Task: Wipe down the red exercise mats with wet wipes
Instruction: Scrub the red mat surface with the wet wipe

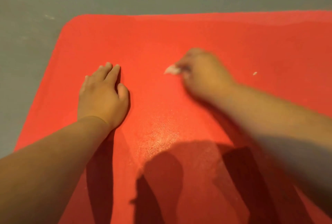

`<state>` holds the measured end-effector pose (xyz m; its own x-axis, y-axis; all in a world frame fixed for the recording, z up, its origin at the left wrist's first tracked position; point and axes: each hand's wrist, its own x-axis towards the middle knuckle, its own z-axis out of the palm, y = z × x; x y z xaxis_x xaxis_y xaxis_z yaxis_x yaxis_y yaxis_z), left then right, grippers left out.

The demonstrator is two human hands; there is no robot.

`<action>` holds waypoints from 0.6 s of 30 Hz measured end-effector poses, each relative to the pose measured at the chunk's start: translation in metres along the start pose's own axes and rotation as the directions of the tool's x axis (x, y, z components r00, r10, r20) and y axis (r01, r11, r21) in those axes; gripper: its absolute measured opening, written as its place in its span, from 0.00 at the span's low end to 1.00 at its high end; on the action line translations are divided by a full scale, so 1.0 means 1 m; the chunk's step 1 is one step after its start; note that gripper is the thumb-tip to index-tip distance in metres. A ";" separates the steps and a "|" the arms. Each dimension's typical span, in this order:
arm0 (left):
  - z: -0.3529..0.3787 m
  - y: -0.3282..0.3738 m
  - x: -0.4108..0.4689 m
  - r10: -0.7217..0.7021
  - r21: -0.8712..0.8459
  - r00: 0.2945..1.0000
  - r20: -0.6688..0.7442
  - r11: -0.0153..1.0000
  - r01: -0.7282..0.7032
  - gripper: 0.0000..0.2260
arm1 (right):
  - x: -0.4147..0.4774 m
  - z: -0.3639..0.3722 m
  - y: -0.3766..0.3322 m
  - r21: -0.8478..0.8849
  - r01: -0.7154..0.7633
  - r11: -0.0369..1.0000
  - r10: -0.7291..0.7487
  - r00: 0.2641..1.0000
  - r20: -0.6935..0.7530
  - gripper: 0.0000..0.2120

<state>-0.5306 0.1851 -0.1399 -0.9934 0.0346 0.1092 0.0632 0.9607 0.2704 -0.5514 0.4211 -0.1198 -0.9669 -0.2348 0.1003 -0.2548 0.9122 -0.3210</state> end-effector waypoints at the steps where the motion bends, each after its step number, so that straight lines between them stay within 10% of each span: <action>1: -0.001 0.000 0.002 -0.002 0.002 1.000 -0.020 1.000 0.002 0.27 | 0.013 -0.013 0.030 -0.070 -0.164 0.984 0.160 0.985 -0.059 0.15; 5: -0.001 0.002 0.006 -0.005 0.046 0.996 -0.087 0.999 0.009 0.25 | 0.019 -0.013 0.041 -0.040 -0.431 0.901 0.417 0.889 -0.191 0.15; 11: 0.004 -0.001 0.016 -0.022 0.040 0.983 -0.182 0.999 0.030 0.16 | -0.014 0.025 -0.057 0.099 0.295 0.950 -0.299 0.954 0.024 0.12; 15: 0.006 -0.003 0.021 -0.020 0.036 0.973 -0.230 0.999 0.029 0.12 | 0.025 -0.006 0.028 -0.082 -0.091 0.993 0.084 0.993 -0.082 0.14; 18: 0.007 -0.002 0.025 -0.026 0.033 0.971 -0.237 0.999 0.035 0.11 | 0.037 -0.017 0.048 -0.030 -0.426 0.904 0.411 0.888 -0.205 0.14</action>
<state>-0.5559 0.1858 -0.1442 -0.9436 -0.0568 0.3262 0.0254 0.9699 0.2423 -0.5991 0.4621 -0.1161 -0.9603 0.2354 0.1498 0.1816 0.9349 -0.3048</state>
